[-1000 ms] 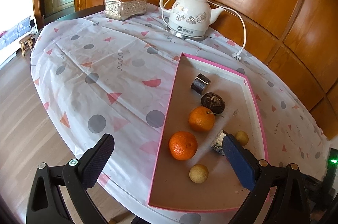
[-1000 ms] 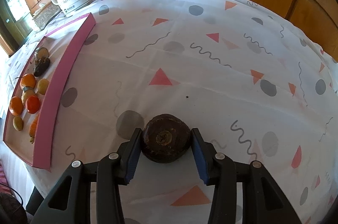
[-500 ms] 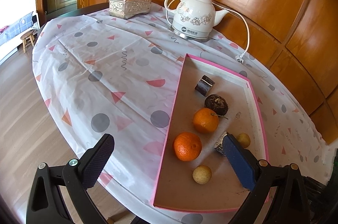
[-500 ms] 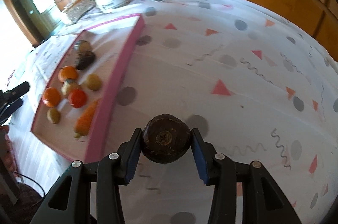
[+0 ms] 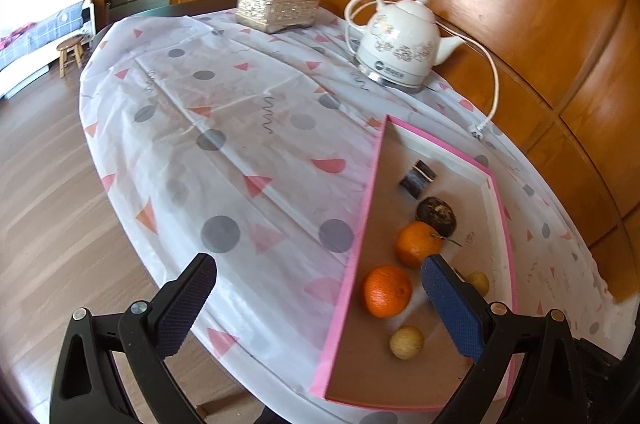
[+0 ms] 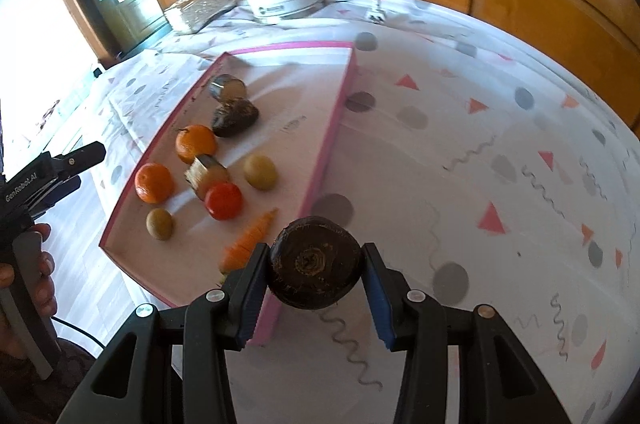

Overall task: Organize fruits
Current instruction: 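Carry the brown fruit into the pink tray and open the right gripper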

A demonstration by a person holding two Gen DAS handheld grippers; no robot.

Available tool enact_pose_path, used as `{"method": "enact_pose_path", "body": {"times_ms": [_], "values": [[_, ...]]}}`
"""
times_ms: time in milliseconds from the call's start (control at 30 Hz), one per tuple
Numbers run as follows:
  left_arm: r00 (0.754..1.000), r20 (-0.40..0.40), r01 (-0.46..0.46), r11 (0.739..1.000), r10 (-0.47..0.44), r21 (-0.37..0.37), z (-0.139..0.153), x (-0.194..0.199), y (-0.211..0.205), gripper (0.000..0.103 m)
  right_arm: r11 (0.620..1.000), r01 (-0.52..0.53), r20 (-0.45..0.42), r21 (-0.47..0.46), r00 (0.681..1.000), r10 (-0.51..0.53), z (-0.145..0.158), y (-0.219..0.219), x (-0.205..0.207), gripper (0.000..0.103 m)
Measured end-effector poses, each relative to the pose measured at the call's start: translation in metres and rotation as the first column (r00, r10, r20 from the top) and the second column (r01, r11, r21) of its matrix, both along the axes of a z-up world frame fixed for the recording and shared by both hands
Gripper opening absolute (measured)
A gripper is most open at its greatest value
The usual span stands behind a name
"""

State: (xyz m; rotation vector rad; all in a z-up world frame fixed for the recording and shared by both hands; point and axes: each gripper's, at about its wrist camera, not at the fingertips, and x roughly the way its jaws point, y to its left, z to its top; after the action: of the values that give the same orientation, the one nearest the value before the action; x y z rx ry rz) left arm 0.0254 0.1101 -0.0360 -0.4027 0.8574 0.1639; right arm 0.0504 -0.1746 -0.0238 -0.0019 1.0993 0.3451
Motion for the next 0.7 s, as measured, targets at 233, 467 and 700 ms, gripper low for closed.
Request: {"method": "enact_pose_path", "body": {"times_ms": [233,467,700], "values": [[0.999,-0.014,-0.040,0.999,0.039,-0.015,-0.005,-0.001,0.012,0.103,0.998,-0.064,0.026,-0.010,0.998,0.064,0.009,0.025,0.013,0.046],[0.998,-0.027,-0.049,0.998,0.048,-0.028,-0.011,0.000,0.017,0.103,0.995,-0.096,0.035,-0.014,0.995,0.096,0.009,0.049,0.034,0.046],[0.997,-0.043,-0.060,0.998,0.059,-0.030,-0.016,0.002,0.022,0.103,0.996,-0.087,0.011,-0.009,0.996,0.088,-0.002,0.066,0.062,0.046]]}}
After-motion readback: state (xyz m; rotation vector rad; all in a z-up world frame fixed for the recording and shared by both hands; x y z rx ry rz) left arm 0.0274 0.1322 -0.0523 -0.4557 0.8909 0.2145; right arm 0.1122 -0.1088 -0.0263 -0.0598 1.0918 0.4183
